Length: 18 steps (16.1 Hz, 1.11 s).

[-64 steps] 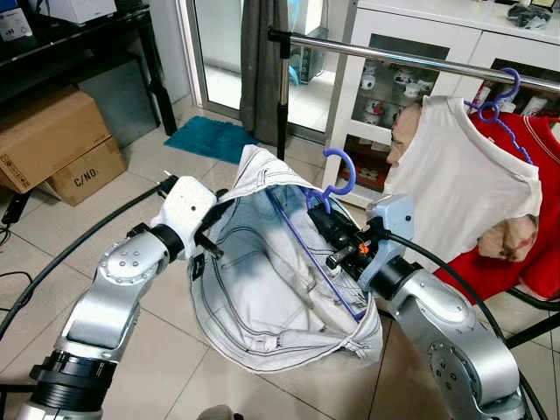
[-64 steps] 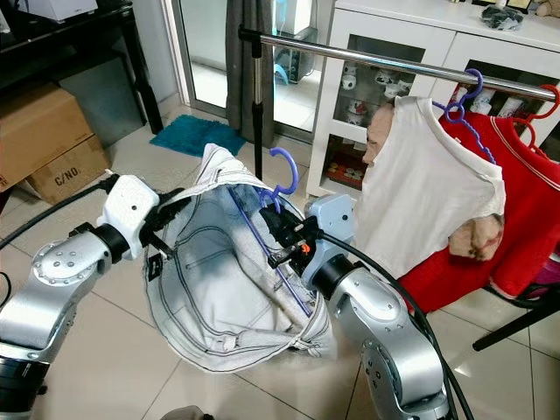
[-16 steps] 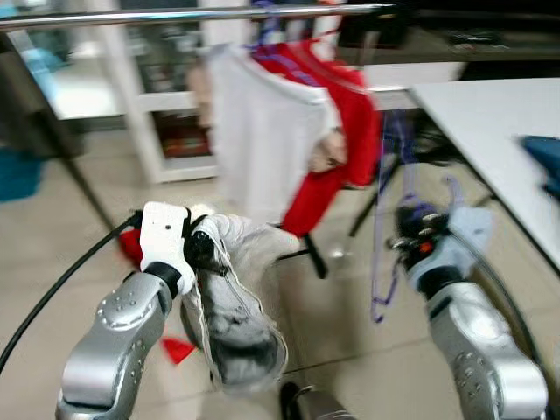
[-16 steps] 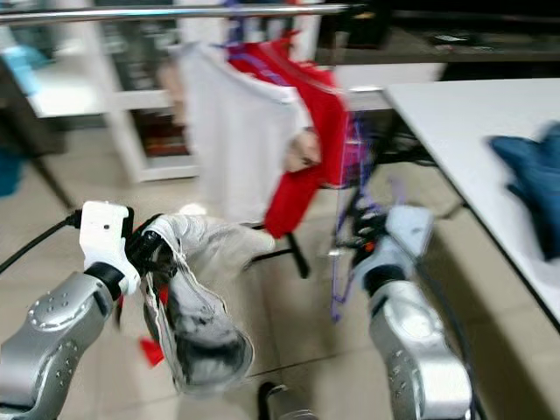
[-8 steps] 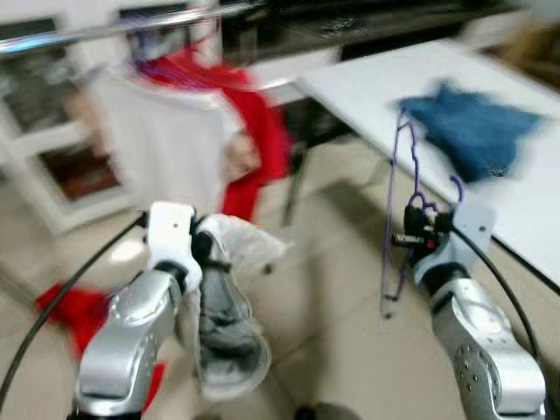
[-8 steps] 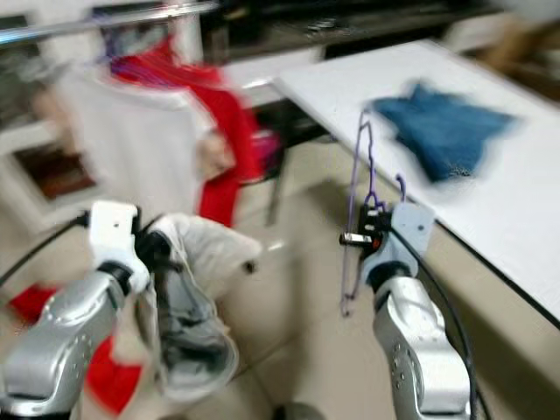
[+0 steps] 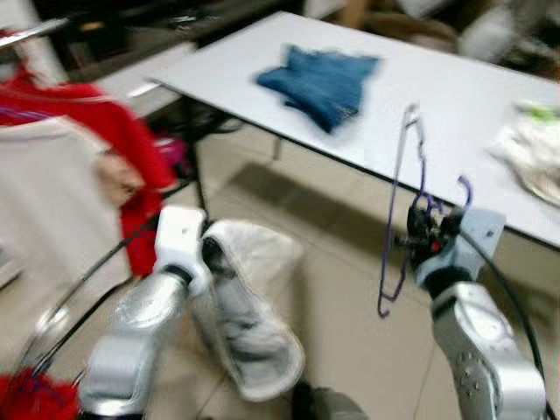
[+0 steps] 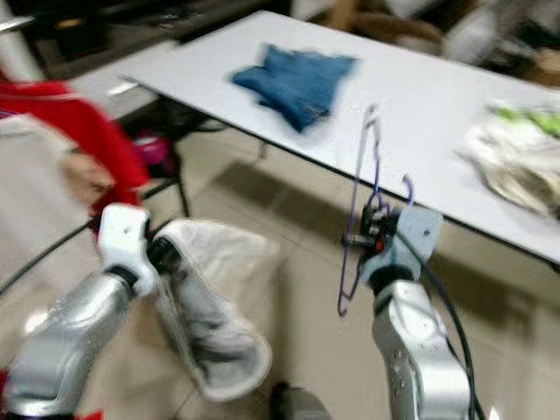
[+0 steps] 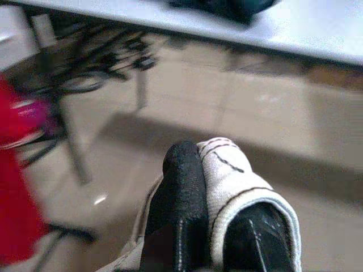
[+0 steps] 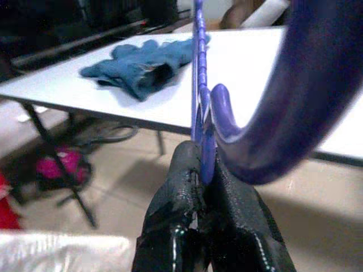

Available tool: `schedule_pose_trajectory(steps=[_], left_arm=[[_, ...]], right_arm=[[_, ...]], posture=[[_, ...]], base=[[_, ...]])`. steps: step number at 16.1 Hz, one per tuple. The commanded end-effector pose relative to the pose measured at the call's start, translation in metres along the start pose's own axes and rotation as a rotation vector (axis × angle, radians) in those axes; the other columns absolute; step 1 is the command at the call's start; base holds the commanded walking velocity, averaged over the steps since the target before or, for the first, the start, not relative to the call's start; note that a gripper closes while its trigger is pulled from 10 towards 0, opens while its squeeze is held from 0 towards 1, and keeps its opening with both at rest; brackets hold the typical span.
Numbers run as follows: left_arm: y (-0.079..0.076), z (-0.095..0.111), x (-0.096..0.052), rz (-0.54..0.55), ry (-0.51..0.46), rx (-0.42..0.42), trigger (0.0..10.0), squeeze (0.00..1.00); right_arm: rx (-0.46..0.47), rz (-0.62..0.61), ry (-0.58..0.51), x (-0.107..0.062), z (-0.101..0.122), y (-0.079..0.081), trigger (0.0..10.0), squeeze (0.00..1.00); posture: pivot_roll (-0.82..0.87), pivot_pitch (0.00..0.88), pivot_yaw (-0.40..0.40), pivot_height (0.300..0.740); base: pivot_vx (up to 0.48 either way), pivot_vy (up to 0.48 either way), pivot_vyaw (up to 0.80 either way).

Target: Hang hanger

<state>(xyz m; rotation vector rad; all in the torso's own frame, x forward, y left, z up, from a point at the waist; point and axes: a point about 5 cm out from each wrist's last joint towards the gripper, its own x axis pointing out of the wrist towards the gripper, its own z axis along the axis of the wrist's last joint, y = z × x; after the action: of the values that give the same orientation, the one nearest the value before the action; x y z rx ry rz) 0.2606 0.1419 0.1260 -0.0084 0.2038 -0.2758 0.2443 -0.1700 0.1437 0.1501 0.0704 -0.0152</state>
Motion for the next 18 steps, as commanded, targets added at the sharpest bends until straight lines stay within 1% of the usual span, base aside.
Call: schedule_pose_trajectory(steps=[1,2,3,4,5,7,10,14,18], left_arm=[[0.011,0.011,0.0,0.061,-0.059,0.033,10.0,0.0],[0.012,0.01,-0.002,0.06,-0.06,0.023,10.0,0.0],[0.012,0.009,-0.002,0.061,-0.062,-0.003,10.0,0.0],[0.013,0.011,0.001,0.075,-0.077,-0.006,10.0,0.0],[0.012,0.011,0.003,0.072,-0.071,0.01,10.0,0.0],[0.009,0.013,0.003,0.046,-0.088,0.013,10.0,0.0],[0.012,0.013,0.002,0.05,-0.087,0.027,10.0,0.0],[0.014,0.012,0.002,0.044,-0.078,0.051,10.0,0.0],[0.016,0.014,0.003,0.041,-0.08,0.044,10.0,0.0]], right_arm=[[-0.031,0.013,-0.007,0.0,-0.002,0.002,10.0,0.0],[-0.024,0.002,-0.013,0.001,-0.001,0.001,10.0,0.0],[-0.032,0.0,-0.024,0.0,0.003,0.001,10.0,0.0],[-0.021,-0.013,-0.02,0.0,0.003,-0.002,10.0,0.0],[-0.029,-0.02,-0.009,0.001,0.001,-0.003,10.0,0.0],[-0.033,-0.034,-0.002,0.003,0.0,-0.005,10.0,0.0],[-0.021,-0.039,0.007,0.002,-0.004,-0.002,10.0,0.0],[-0.014,-0.053,0.016,0.0,-0.006,-0.002,10.0,0.0],[-0.017,-0.037,0.012,0.0,-0.007,0.001,10.0,0.0]], posture=[[-0.06,0.048,-0.006,0.74],[-0.08,0.036,0.0,0.74],[-0.08,0.035,0.0,0.74],[-0.08,0.025,-0.004,0.74],[-0.08,0.019,-0.008,0.74],[-0.08,0.018,-0.012,0.74],[-0.07,0.019,-0.01,0.74],[-0.07,0.025,0.0,0.74],[-0.07,0.024,0.011,0.74]], base=[[0.0,0.0,-0.8],[0.0,0.0,-0.8],[0.0,0.0,-0.8],[0.0,0.0,-0.8],[0.0,0.0,-0.8],[0.0,0.429,-0.8],[0.0,0.48,-0.8],[0.0,0.48,-0.8],[0.0,0.48,-0.8]])
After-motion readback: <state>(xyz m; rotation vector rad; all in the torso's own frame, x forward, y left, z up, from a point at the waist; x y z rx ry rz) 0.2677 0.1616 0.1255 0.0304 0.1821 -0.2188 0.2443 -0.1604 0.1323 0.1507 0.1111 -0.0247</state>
